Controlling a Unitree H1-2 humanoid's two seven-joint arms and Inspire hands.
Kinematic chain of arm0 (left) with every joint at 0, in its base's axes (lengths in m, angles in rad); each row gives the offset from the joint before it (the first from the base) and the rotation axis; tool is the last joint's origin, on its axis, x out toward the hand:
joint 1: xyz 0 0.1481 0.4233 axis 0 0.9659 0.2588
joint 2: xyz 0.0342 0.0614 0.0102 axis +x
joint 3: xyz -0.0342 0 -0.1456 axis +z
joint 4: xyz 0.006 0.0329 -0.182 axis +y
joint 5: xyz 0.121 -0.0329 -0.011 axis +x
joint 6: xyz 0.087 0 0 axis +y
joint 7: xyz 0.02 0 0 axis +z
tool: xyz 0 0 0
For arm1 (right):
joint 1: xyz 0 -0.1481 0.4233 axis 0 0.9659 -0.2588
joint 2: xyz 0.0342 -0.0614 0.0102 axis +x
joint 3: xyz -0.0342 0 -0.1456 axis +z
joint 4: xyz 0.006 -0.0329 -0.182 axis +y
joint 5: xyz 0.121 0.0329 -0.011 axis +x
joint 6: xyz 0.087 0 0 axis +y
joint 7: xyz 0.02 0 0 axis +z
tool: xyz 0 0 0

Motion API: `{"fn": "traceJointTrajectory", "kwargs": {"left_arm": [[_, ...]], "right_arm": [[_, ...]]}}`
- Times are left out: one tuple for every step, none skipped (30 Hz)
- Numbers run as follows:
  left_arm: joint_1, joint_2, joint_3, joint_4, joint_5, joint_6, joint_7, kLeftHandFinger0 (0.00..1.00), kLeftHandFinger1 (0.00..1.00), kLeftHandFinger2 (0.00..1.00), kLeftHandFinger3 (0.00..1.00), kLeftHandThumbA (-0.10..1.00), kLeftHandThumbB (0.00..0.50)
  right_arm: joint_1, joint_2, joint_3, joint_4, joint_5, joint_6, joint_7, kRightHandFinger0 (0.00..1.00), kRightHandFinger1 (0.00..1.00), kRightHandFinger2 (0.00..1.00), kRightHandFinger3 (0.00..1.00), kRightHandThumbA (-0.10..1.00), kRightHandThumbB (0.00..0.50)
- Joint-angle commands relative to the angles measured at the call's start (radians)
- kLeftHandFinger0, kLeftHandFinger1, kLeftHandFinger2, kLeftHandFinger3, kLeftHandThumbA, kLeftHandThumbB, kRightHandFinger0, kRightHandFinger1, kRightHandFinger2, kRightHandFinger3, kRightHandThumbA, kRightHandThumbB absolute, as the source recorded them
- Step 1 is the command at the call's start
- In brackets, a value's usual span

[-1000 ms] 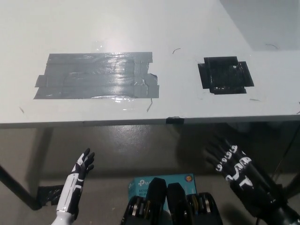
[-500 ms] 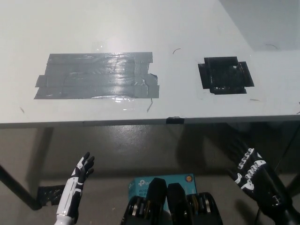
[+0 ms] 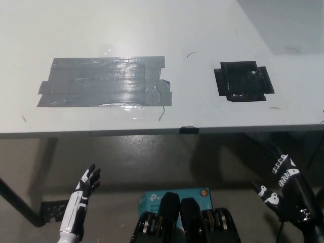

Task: A grey duster is kept infront of the robot in the middle of the table and the robot extends its right arm to grab the duster, picks it up and hands it to a person

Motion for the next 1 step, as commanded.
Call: {"fn": "traceJointTrajectory", "kwargs": {"left_arm": [[-0.002, 0.006, 0.004, -0.015, -0.018, -0.036, -0.002, 1.0, 1.0, 1.0, 1.0, 1.0, 0.389]], "right_arm": [[-0.012, 0.008, -0.018, -0.007, -0.036, -0.074, 0.003, 1.0, 1.0, 1.0, 1.0, 0.85, 0.413]]}}
